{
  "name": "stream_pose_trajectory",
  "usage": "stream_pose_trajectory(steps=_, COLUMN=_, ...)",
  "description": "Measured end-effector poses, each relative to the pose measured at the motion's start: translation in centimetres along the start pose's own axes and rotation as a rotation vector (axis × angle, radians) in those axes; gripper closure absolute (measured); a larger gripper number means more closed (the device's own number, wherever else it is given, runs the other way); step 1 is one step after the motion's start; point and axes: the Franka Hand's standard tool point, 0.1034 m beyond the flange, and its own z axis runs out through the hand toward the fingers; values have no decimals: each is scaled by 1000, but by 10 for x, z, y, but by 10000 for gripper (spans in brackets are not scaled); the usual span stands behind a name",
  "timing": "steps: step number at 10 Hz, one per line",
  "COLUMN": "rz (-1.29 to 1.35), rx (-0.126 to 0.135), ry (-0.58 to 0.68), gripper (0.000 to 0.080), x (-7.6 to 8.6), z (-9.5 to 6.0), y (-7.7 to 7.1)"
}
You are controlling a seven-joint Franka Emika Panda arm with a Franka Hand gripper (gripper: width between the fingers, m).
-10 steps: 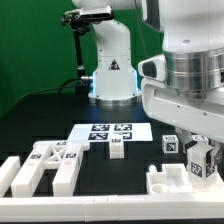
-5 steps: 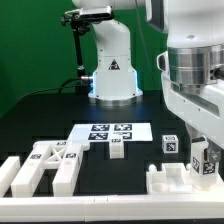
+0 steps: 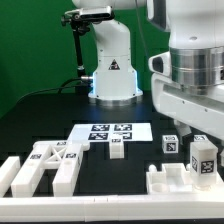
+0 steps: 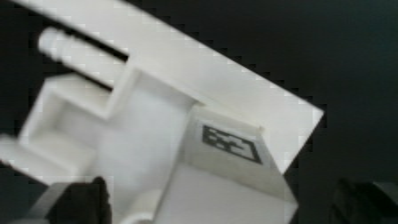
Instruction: Assemble chair
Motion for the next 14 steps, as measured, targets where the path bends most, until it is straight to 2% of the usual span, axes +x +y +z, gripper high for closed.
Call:
stream_pose_trajectory(steps=2, rz=-231, rx=2, ry=0, gripper=155, x=-4, z=2, y=-2)
stream_pose_trajectory(steps=5, rz=-406, rx=1, ry=1, gripper=151, x=-4, z=2, y=-1)
stream_pose_trajectory(steps=6, rz=-695, rx=-29, ry=44, gripper=151, x=1, z=2, y=-1)
stream_pose_trajectory(steps=7, rz=-955, rx=0, ry=104, gripper=151, x=10, z=2, y=-6)
stream_pose_trajectory(steps=8, rz=-999, rx=8, ry=116, gripper=151, x=13, z=3, y=-3)
stream_pose_trajectory(steps=9, rz=-964, rx=8, ry=111, gripper=193, x=11, z=4, y=-3)
stream_pose_trajectory(steps=10, rz=-922, rx=13, ry=109, gripper=193, x=11, z=4, y=-4)
stream_pose_trajectory(steps=12, rz=-774, rx=26, ry=102, gripper=466, x=9, z=5, y=-4)
stream_pose_trajectory(steps=13, rz=-712, rx=30, ry=99, gripper=514, x=9, z=5, y=-4)
stream_pose_trajectory(steps=14, rz=-637, rx=33, ry=98, gripper=514, x=10, z=5, y=-4)
